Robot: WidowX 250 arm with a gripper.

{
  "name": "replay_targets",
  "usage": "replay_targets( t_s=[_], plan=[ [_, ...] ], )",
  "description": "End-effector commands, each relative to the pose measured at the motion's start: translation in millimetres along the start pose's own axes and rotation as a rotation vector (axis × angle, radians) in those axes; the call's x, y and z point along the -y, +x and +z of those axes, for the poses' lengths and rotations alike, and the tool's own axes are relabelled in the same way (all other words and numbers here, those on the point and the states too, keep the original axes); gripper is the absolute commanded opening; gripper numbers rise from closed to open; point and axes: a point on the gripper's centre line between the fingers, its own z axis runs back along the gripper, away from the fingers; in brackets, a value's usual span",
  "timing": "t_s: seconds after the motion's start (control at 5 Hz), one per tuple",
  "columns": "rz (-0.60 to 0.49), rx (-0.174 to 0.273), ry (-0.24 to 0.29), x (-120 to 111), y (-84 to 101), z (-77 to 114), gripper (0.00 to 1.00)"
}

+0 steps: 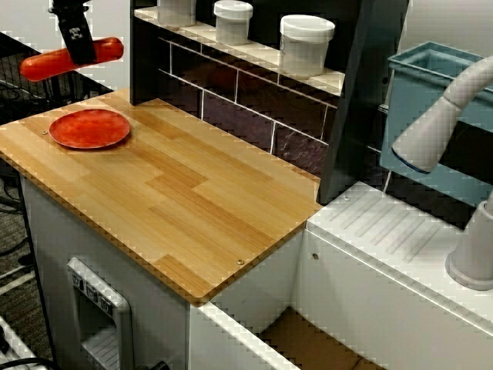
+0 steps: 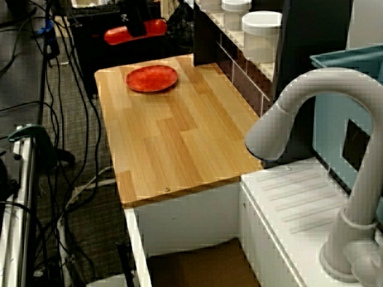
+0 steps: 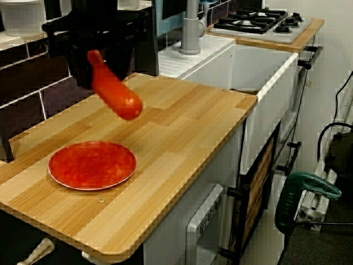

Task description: Put the object on the plate

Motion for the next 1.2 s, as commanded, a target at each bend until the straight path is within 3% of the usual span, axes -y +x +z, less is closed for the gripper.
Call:
replay_targets(
  t_s=[0.0,0.4,0.6,0.8,1.0],
  plan=[
    [-0.005,-0.051,0.178,-12,1.4,-41.1,0.00],
    [-0.030,-0.105,0.213,-13,-5.9,-73.3,0.00],
    [-0.041,-0.119,0.197,-11,-9.2,-73.9,0.00],
    [-0.039,-0.129,0.190,-8,-10.7,-71.1,1.00],
    [-0.032,-0.141,0.174,-10,-9.7,-72.5,1.00]
  ],
)
